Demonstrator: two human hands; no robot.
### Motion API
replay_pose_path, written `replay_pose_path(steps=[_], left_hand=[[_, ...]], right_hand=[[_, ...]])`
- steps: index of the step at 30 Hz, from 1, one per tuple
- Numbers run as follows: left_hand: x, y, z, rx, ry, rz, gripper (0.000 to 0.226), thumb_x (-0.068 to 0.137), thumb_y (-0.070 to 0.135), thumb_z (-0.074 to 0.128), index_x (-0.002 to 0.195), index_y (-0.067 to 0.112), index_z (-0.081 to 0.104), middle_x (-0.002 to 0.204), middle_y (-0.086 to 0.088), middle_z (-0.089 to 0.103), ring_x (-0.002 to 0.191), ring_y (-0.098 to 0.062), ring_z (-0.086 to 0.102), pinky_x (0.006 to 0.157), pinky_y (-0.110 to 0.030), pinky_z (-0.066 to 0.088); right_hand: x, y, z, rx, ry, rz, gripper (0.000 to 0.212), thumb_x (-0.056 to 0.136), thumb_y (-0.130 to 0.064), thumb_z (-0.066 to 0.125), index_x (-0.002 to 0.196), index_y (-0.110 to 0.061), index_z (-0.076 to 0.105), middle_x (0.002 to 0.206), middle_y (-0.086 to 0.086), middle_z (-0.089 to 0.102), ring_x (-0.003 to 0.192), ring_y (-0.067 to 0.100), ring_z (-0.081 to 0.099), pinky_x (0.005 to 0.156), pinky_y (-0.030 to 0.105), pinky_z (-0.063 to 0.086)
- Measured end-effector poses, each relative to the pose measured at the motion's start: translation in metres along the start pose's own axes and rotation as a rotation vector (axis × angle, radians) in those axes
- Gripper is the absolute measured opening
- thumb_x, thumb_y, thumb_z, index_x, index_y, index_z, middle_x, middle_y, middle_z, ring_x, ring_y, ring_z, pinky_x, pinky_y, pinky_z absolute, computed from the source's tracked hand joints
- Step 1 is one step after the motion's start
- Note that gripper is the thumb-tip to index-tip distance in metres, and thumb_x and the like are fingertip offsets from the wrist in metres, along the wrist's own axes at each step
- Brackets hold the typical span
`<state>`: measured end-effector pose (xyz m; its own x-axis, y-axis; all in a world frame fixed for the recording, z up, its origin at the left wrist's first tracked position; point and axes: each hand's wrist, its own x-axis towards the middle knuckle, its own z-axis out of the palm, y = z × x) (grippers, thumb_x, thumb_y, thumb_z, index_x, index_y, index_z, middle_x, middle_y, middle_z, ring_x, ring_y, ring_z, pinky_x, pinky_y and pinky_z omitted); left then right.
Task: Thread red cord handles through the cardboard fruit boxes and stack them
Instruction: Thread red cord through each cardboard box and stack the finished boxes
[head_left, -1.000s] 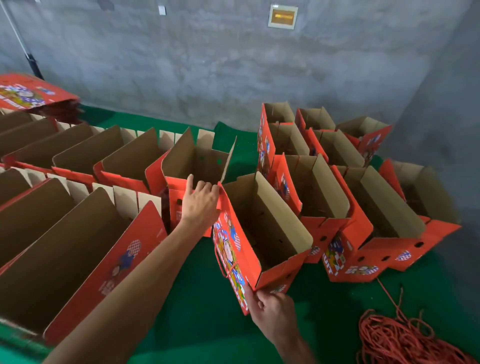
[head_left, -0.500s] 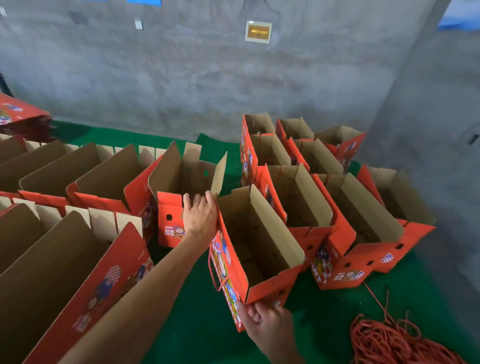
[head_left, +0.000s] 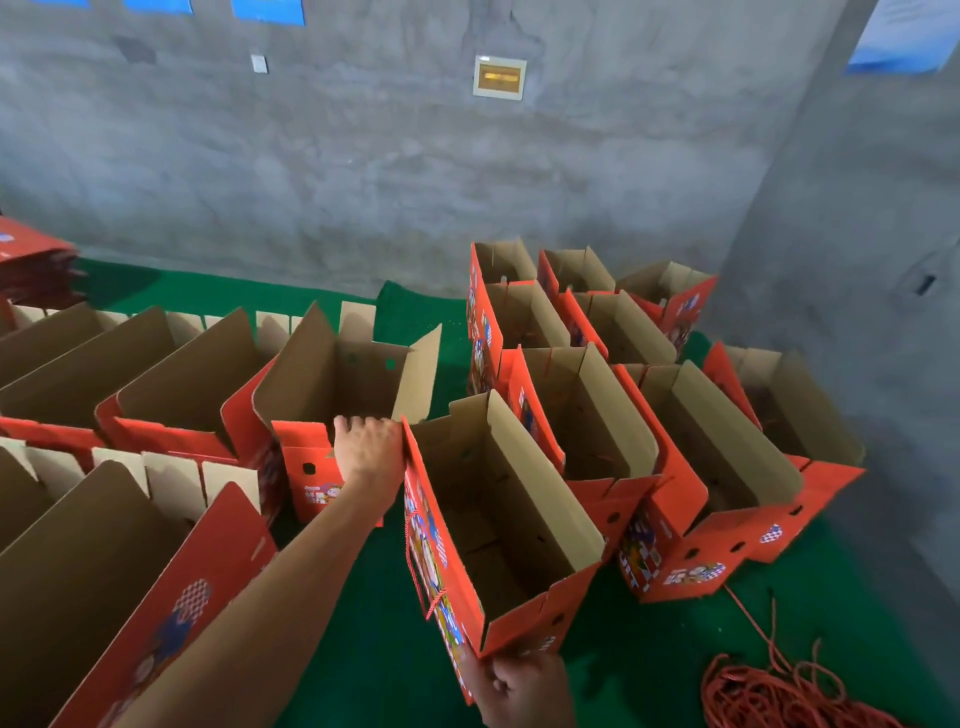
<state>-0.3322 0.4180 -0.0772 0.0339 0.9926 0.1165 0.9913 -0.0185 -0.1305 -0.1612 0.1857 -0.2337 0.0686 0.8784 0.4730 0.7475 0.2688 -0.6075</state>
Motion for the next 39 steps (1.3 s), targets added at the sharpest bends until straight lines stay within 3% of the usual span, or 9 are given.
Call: replay_pose_path(steps=[5, 8, 13, 19, 24, 28, 31, 36, 39], left_hand=[[0.013, 0.012, -0.002, -0.251, 0.025, -0.113, 0.068, 0.105, 0.052, 0.019, 0.094, 0.015, 0.075, 0.095, -0.009, 0.075, 0.094, -0.03, 0.071, 0.088, -0.04, 0.04], [0.009, 0.018, 0.003, -0.274, -0.05, -0.108, 0.047, 0.103, 0.038, 0.031, 0.101, 0.016, 0.073, 0.102, -0.008, 0.073, 0.098, -0.031, 0.069, 0.073, -0.036, 0.04], [-0.004, 0.022, 0.0, -0.254, -0.147, -0.124, 0.03, 0.097, 0.025, 0.042, 0.101, 0.017, 0.071, 0.102, -0.006, 0.072, 0.096, -0.029, 0.069, 0.067, -0.034, 0.041], [-0.034, 0.027, -0.003, -0.333, -0.143, -0.055, 0.031, 0.098, 0.026, 0.036, 0.112, 0.014, 0.061, 0.113, -0.01, 0.071, 0.106, -0.035, 0.068, 0.072, -0.036, 0.041], [-0.059, 0.027, -0.004, -0.379, -0.148, 0.017, 0.068, 0.099, 0.03, 0.035, 0.158, 0.011, 0.008, 0.106, -0.011, 0.071, 0.084, -0.033, 0.066, 0.067, -0.037, 0.041], [-0.066, 0.014, -0.01, -0.561, -0.213, 0.132, 0.091, 0.09, 0.032, 0.043, 0.159, 0.021, -0.015, 0.105, -0.012, 0.067, 0.083, -0.034, 0.063, 0.076, -0.041, 0.047], [-0.064, 0.003, -0.018, -0.771, -0.362, 0.242, 0.092, 0.086, 0.037, 0.046, 0.156, 0.038, -0.014, 0.109, -0.006, 0.066, 0.092, -0.028, 0.065, 0.091, -0.045, 0.051], [-0.055, -0.007, -0.025, -0.928, -0.603, 0.272, 0.073, 0.094, 0.039, 0.053, 0.151, 0.042, 0.008, 0.105, 0.015, 0.06, 0.093, -0.006, 0.063, 0.079, -0.02, 0.047], [-0.056, -0.007, -0.028, -0.863, -0.677, 0.243, 0.074, 0.096, 0.036, 0.048, 0.154, 0.039, 0.002, 0.118, 0.004, 0.063, 0.102, -0.015, 0.064, 0.092, -0.032, 0.049]], right_hand=[[-0.002, 0.004, 0.003, -0.055, 0.04, -0.019, 0.056, 0.09, -0.039, 0.069, 0.048, -0.013, 0.042, 0.047, -0.004, 0.051, 0.045, 0.006, 0.051, 0.053, 0.001, 0.032], [0.005, 0.005, 0.009, -0.022, 0.063, -0.005, 0.055, 0.094, -0.041, 0.067, 0.051, -0.014, 0.046, 0.048, -0.004, 0.054, 0.043, 0.006, 0.052, 0.045, 0.018, 0.043], [0.042, 0.008, 0.012, -0.042, -0.085, -0.054, 0.041, 0.095, -0.04, 0.068, 0.062, -0.019, 0.055, 0.058, -0.009, 0.065, 0.052, 0.007, 0.057, 0.053, 0.015, 0.042], [0.099, 0.005, 0.027, -0.221, -0.238, -0.028, 0.033, 0.098, -0.048, 0.054, 0.074, -0.025, 0.059, 0.074, -0.009, 0.073, 0.066, 0.007, 0.064, 0.07, 0.026, 0.052], [0.148, -0.01, 0.03, -0.446, -0.181, -0.014, 0.021, 0.083, -0.041, 0.079, 0.073, -0.026, 0.069, 0.069, -0.01, 0.072, 0.065, 0.008, 0.067, 0.07, 0.024, 0.054], [0.182, -0.011, 0.028, -0.466, -0.144, 0.077, 0.039, 0.094, -0.057, 0.059, 0.084, -0.023, 0.074, 0.085, -0.008, 0.077, 0.083, 0.013, 0.069, 0.084, 0.032, 0.051], [0.2, -0.004, 0.025, -0.437, -0.192, 0.044, 0.029, 0.1, -0.043, 0.054, 0.097, -0.021, 0.072, 0.105, -0.003, 0.073, 0.106, 0.021, 0.061, 0.098, 0.039, 0.044], [0.217, 0.006, 0.036, -0.437, -0.235, -0.021, 0.021, 0.103, -0.029, 0.051, 0.1, -0.02, 0.069, 0.107, 0.001, 0.067, 0.107, 0.022, 0.059, 0.1, 0.042, 0.045], [0.238, 0.008, 0.044, -0.418, -0.239, 0.0, 0.019, 0.1, -0.024, 0.055, 0.111, -0.018, 0.069, 0.113, 0.006, 0.065, 0.111, 0.03, 0.057, 0.098, 0.044, 0.044]])
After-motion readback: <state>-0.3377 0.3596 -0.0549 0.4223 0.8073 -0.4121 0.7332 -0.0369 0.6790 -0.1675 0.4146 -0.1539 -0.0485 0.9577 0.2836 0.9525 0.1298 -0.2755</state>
